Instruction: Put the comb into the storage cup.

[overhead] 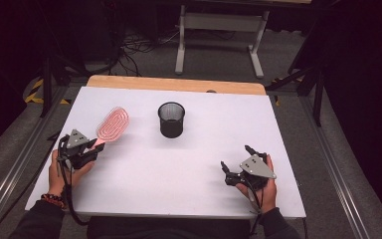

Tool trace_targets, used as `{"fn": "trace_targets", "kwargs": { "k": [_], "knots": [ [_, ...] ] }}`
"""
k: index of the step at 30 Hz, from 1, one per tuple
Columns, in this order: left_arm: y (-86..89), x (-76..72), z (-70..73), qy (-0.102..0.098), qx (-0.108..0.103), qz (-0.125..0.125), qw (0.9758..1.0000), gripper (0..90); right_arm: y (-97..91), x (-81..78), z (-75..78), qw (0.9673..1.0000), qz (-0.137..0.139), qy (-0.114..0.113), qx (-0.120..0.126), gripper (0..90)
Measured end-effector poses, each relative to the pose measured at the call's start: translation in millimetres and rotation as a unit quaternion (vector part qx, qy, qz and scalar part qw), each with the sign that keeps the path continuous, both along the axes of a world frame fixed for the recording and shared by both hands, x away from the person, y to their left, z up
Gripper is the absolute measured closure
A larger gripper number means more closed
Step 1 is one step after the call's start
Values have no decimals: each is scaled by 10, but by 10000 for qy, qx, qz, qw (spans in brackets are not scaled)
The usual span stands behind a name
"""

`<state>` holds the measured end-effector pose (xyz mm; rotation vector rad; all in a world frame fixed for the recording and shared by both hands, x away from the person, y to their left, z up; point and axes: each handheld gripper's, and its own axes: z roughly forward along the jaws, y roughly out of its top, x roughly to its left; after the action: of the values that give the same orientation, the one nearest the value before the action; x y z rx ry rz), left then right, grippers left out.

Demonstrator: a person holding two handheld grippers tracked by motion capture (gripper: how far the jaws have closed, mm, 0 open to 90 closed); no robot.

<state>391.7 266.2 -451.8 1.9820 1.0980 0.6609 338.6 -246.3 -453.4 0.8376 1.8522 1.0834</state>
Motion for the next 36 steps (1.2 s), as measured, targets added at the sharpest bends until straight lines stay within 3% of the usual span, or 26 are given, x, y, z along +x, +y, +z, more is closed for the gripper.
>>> {"fn": "trace_targets", "kwargs": {
  "k": [2,9,21,36],
  "knots": [
    [2,-10,8,-48,-49,-27,10000,688,-16,-1,23,9999,-12,-30,144,61],
    [-27,-46,33,-175,-59,-98,9998,688,-38,-16,89,9994,43,-142,304,48],
    [-100,-123,92,-465,-77,-306,9984,688,52,-2,190,9987,82,-315,397,34],
    [-180,-196,153,-865,-209,-422,9951,688,253,90,311,9988,387,-88,292,38]
  ]
}}
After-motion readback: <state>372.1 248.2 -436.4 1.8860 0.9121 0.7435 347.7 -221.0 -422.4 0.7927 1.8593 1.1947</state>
